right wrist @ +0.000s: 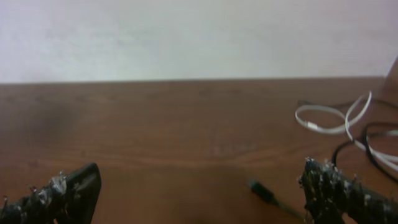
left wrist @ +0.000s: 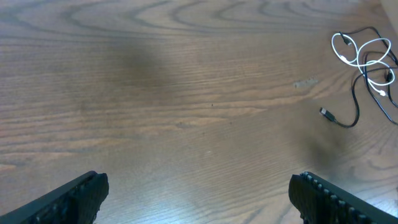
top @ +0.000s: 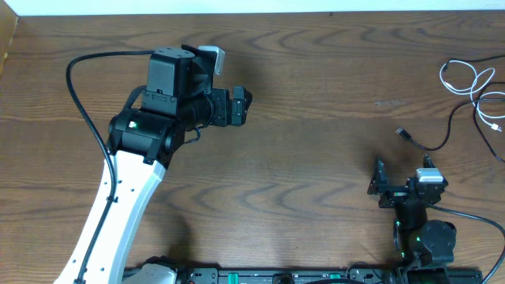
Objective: Untangle cables
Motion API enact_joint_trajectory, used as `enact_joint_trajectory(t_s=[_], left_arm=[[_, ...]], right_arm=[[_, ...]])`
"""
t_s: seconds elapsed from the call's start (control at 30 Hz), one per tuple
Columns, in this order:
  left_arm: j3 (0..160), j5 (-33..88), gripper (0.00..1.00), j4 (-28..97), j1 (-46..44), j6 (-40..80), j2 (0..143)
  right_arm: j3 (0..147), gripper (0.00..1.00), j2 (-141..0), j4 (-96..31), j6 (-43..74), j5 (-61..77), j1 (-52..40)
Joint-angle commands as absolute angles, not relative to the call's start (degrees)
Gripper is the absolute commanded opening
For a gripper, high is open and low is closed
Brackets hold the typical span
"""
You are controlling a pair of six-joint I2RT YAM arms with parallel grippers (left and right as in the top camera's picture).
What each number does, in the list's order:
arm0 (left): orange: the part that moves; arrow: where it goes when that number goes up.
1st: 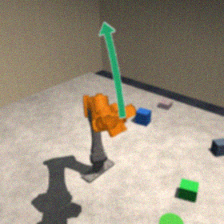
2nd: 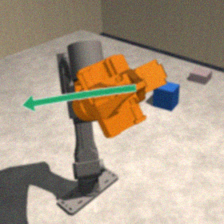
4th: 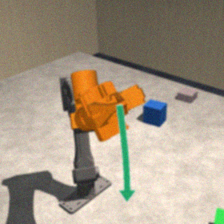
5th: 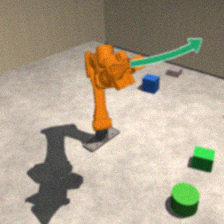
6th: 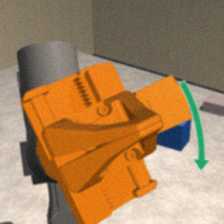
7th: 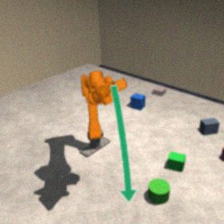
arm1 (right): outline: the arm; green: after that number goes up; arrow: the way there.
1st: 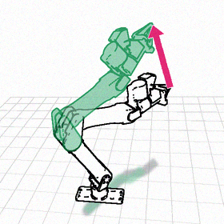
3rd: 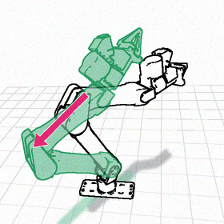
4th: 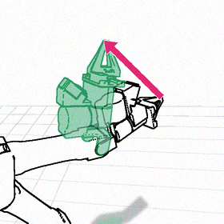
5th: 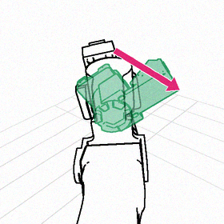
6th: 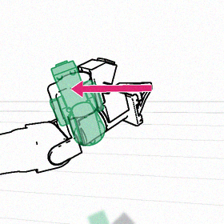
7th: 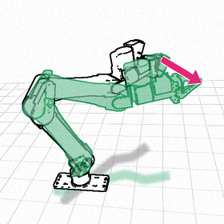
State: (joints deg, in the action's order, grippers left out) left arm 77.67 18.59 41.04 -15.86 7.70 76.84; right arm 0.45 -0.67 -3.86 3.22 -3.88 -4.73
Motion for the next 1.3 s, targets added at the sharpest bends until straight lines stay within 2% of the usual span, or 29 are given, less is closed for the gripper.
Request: enact_joint_trajectory(t_s=[0.0, 0.53, 0.63, 0.8, 1.03, 1.1, 1.27], left_arm=[[78.9, 18.8, 0.98, 41.1, -15.7, 7.6, 77.1], [78.9, 18.8, 0.98, 41.1, -15.7, 7.6, 77.1], [78.9, 18.3, 0.98, 45.5, -15.7, 7.5, 77.1], [76.9, 8.8, 0.98, 44.9, -15.7, 6.8, 74.6], [58.6, 4.4, 0.98, 22.5, -14.6, 4.3, 58.9], [48.7, 4.5, 0.98, 13.4, -12.6, 4.3, 50.7], [31.2, 4.7, 0.98, -0.8, -8.6, 4.3, 35.2]], right_arm=[[0.3, 0.99, -0.3, -4.0, 3.2, -3.8, -4.9], [0.3, 0.99, -0.4, -4.0, 3.1, -3.9, -4.9], [0.3, 0.99, -0.4, -4.0, 3.1, -3.9, -4.9], [0.3, 0.99, -0.4, -4.0, 3.1, -3.9, -4.9], [0.3, 0.99, -0.4, -4.0, 3.1, -3.9, -4.9], [0.3, 0.99, -0.4, -4.0, 3.1, -3.9, -4.9], [0.3, 0.99, -0.4, -4.0, 3.1, -3.9, -4.9]])
